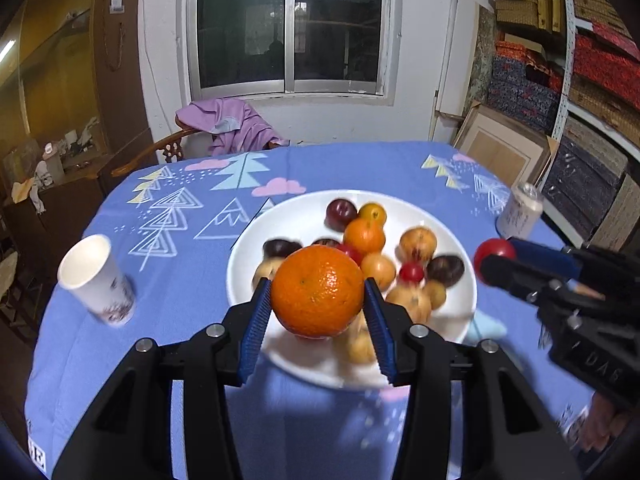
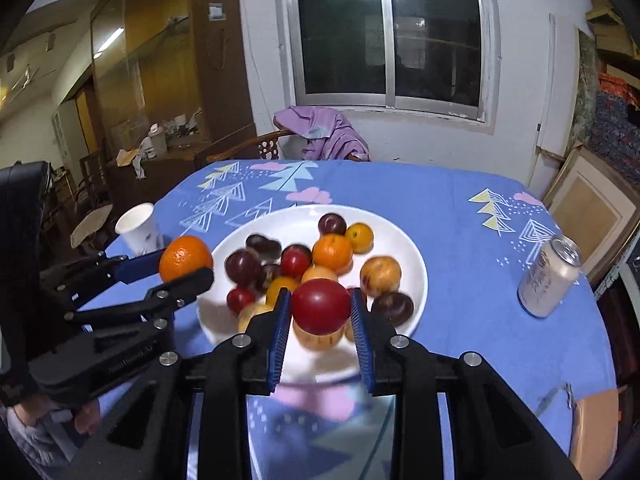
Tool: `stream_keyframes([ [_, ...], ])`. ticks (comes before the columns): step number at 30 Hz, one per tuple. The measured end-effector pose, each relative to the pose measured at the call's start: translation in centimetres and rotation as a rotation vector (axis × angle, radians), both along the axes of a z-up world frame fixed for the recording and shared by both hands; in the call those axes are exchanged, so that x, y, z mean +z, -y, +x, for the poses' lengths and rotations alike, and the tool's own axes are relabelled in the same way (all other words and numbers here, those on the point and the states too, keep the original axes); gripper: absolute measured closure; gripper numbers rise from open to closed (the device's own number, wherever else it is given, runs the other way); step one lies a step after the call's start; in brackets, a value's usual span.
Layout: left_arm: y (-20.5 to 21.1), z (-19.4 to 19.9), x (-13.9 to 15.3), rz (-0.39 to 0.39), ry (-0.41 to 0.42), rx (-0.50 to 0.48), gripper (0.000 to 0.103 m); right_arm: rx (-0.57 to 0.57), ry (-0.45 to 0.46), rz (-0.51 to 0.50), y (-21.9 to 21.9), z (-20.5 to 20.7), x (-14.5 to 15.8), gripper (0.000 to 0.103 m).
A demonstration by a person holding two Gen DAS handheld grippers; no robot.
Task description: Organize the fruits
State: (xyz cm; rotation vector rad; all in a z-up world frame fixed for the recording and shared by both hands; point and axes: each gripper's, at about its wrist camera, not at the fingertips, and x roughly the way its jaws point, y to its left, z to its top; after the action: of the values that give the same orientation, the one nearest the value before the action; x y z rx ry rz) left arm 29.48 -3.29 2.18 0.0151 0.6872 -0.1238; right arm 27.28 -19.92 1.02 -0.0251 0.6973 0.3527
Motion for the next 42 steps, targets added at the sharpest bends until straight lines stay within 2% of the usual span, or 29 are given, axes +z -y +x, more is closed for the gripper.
stream_keyframes([
  [7,0.7,7.9,-1.7,0.003,-0.089,0.014,0.057,0.006,-0.078,-0.007,-1.5,5.1,-3.3,0.072],
  [12,0.6,10.5,-3.5,-0.008,-0.134,0.011,0.057,-0.002,-0.094,-0.007,-1.2,6.8,-4.6,0.07],
  [13,0.6,10.7,-3.7,-0.01,-0.13,0.012,0.054,-0.007,-0.093,-0.002,-1.0,6.9,-4.8,0.067],
  [14,0.7,10.7,-3.8,-0.008,-0.124,0.016,0.047,-0.016,-0.091,0.01,-0.7,6.8,-4.9,0.059],
  [17,0.4,10.2,-3.2,-0.014,-0.094,0.033,0.03,-0.036,-0.095,0.042,0.2,6.5,-4.6,0.05],
  [18,0.2,9.8,-2.7,-0.023,-0.082,0.037,0.025,-0.041,-0.093,0.05,0.5,6.4,-4.4,0.048],
  [20,-0.3,8.7,-1.5,-0.033,-0.063,0.04,0.023,-0.052,-0.075,0.073,1.2,5.6,-3.3,0.047],
  [22,-1.2,6.9,0.1,-0.042,-0.032,0.043,0.021,-0.062,-0.051,0.102,2.1,4.3,-2.0,0.039],
  [23,-1.6,6.1,0.7,-0.042,-0.016,0.049,0.016,-0.074,-0.031,0.124,2.7,3.2,-1.1,0.033],
  [26,-3.0,2.0,2.8,-0.034,0.051,0.078,0.012,-0.101,0.024,0.206,4.6,-0.1,0.9,0.025],
  [29,-4.2,-2.3,3.6,-0.053,0.077,0.092,0.01,-0.142,0.063,0.282,6.3,-3.8,1.7,0.011],
  [31,-4.8,-5.0,3.3,-0.073,0.079,0.102,0.006,-0.151,0.075,0.311,6.9,-6.1,1.3,0.009],
  [34,-5.2,-9.0,1.6,-0.078,0.083,0.134,0.004,-0.168,0.092,0.288,7.0,-9.0,-0.2,0.003],
  [37,-5.0,-12.0,-1.0,-0.042,0.087,0.174,0.004,-0.184,0.113,0.173,5.9,-11.1,-2.2,0.003],
  [39,-4.7,-13.0,-2.5,-0.006,0.084,0.183,0.004,-0.18,0.096,0.096,5.0,-11.6,-3.2,0.003],
  [42,-3.7,-13.7,-3.8,0.063,0.082,0.151,0.004,-0.168,0.088,0.056,4.1,-11.9,-4.1,0.003],
])
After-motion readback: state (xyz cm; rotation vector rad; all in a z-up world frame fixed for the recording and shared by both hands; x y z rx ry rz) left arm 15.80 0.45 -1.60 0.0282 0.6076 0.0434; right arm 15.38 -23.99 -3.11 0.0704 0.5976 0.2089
